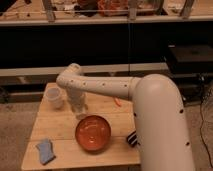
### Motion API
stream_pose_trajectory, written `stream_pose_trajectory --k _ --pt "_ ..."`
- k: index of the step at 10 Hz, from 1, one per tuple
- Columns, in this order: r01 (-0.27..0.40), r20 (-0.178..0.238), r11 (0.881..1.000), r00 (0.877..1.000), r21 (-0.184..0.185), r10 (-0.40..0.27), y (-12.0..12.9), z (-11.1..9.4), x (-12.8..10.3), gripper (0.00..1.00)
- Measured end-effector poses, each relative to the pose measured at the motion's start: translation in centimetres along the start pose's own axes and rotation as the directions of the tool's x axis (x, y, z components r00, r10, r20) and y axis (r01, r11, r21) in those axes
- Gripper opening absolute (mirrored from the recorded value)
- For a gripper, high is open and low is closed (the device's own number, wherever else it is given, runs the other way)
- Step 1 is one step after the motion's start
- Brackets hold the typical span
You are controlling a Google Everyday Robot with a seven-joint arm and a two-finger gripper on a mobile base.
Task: Place the bottle in the ceramic bowl
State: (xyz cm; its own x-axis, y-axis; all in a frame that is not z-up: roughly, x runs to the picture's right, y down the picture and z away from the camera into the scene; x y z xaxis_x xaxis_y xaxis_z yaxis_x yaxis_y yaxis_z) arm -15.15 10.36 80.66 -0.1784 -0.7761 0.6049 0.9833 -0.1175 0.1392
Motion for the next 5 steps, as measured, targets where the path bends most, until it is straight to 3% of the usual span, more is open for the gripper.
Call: stream_pose_trajectory --k 5 --pt "-0.011 -0.011 1.000 1.000 0.029 0.011 0.7 0.3 -1.9 0.00"
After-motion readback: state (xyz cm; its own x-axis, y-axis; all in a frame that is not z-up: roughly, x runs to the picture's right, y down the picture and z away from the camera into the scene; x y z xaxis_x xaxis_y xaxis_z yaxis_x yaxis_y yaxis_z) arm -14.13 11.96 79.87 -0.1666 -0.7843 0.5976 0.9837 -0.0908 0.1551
